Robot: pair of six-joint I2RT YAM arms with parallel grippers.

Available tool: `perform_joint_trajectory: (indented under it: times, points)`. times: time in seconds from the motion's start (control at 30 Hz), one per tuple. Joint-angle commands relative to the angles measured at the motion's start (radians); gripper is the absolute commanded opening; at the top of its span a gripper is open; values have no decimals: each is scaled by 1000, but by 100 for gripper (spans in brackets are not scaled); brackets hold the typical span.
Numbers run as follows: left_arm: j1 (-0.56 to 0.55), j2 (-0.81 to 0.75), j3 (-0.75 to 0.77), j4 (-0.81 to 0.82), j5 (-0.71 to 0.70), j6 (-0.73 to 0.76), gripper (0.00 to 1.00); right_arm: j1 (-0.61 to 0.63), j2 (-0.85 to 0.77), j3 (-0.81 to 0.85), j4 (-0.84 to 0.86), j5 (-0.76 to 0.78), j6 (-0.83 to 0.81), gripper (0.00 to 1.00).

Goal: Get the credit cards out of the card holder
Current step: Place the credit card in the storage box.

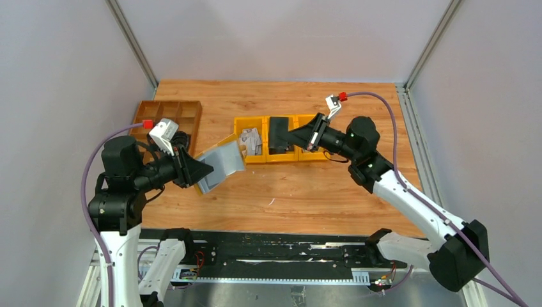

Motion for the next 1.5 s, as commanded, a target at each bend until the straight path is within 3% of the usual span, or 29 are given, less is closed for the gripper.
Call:
perform_joint_trajectory:
  times: [0.0, 0.33, 0.63, 1.0, 1.47]
  points:
    - [2, -22, 37, -46, -46, 111, 0, -24, 100, 79, -318, 144, -239, 0]
    - [3, -18, 50, -133, -20, 181, 0, -24, 535, 259, -337, 322, -357, 0]
    - [2, -22, 66, -171, 0, 203, 0, -46, 757, 433, -381, 409, -417, 0]
    - [2, -12, 64, -172, 47, 202, 0, -65, 840, 467, -396, 407, -432, 0]
    - [2, -32, 57, -172, 51, 196, 0, -131, 773, 406, -375, 236, -435, 0]
